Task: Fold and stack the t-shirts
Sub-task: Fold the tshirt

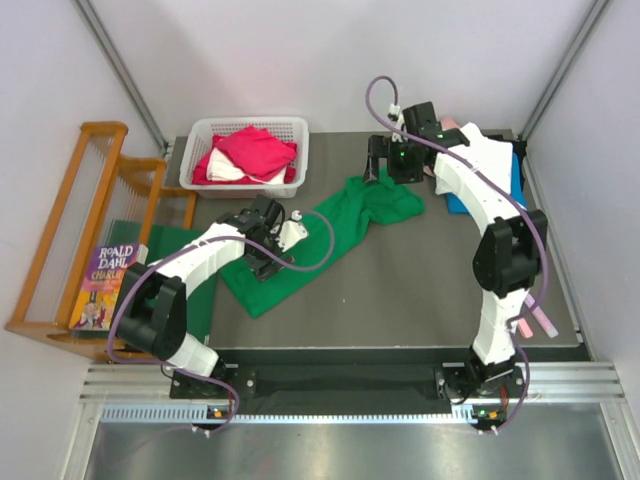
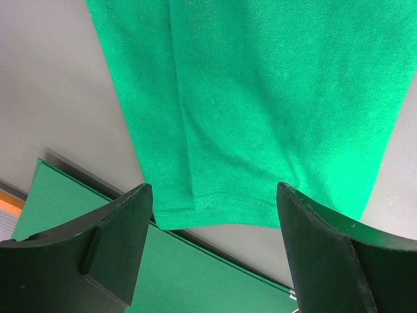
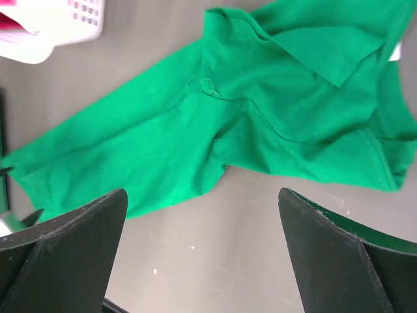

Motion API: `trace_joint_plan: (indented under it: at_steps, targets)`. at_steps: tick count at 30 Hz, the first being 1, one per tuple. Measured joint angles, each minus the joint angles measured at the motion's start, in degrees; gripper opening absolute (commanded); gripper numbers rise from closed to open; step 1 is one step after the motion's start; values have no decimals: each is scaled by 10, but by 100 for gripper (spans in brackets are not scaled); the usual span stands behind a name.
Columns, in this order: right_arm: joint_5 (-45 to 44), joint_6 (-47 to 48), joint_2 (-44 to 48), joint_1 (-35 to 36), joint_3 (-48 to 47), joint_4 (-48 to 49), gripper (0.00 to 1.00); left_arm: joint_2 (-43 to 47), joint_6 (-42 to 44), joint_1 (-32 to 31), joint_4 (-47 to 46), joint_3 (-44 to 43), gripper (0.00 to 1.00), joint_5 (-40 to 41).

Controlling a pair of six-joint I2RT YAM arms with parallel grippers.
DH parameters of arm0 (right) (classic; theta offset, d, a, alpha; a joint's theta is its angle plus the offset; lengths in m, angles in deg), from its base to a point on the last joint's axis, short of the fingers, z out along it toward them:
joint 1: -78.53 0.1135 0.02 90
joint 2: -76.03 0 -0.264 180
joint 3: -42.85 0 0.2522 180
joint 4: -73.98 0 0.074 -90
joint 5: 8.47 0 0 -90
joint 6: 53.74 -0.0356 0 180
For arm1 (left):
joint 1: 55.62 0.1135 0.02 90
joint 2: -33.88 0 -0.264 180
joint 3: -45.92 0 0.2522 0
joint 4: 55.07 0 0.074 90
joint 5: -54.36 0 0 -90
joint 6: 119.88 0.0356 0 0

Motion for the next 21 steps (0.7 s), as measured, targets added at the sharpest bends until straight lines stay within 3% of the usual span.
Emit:
trace_joint_plan:
  at_steps: [5,15,21]
  targets:
    - [-20,-14,39,0,33,19,100,0,1,0,-9,6,81,2]
    - [-30,-55,-93,0,71,16,100,-1,28,0,-92,93,81,68]
    - [-30,-65,-109,-2,63,17,100,-28,31,6,-113,77,81,108]
